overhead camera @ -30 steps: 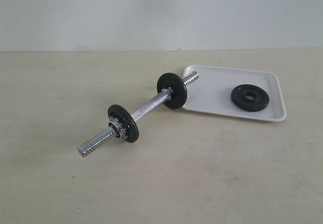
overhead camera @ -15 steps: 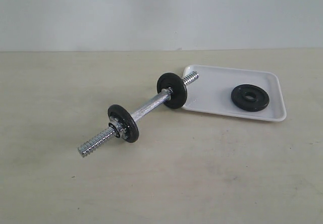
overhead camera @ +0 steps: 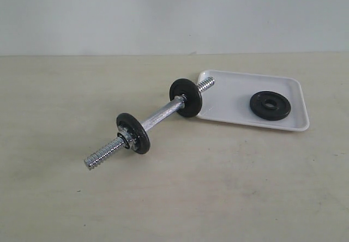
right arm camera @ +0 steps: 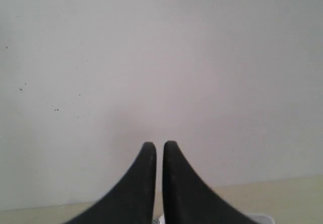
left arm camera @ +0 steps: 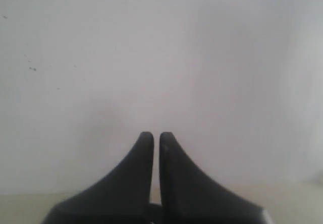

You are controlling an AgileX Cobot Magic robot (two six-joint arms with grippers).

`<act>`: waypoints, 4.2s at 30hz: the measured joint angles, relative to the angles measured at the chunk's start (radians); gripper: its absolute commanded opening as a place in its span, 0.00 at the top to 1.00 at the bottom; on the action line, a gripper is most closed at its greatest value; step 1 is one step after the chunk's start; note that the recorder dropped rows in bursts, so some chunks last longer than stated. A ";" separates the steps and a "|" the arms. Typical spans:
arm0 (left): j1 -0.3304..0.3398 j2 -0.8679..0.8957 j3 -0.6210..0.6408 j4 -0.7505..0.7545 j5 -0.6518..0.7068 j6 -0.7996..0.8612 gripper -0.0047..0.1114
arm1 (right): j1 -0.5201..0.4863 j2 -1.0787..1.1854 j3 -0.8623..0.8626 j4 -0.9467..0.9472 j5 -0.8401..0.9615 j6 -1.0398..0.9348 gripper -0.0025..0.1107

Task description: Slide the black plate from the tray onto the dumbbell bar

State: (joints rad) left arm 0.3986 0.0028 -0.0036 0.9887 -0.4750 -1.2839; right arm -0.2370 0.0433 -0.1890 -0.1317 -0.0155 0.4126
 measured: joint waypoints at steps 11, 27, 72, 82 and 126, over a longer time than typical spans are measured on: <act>0.000 0.367 -0.189 0.337 -0.143 -0.081 0.93 | 0.057 0.216 -0.108 -0.006 0.070 -0.165 0.98; 0.000 1.041 -0.604 0.562 -0.156 -0.110 0.82 | 0.197 0.453 -0.178 -0.008 0.166 -0.278 0.98; -0.490 1.953 -1.243 0.756 0.225 -0.188 0.39 | 0.197 0.548 -0.196 0.001 0.207 -0.349 0.57; -0.511 1.980 -1.252 0.758 0.245 -0.131 0.40 | 0.197 0.548 -0.196 0.001 0.207 -0.346 0.57; -0.511 2.140 -1.319 0.758 0.386 -0.039 0.40 | 0.197 0.548 -0.196 0.005 0.209 -0.341 0.57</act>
State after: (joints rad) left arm -0.1120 2.1425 -1.3230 1.7466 -0.0890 -1.3226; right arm -0.0403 0.5914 -0.3847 -0.1268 0.1939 0.0717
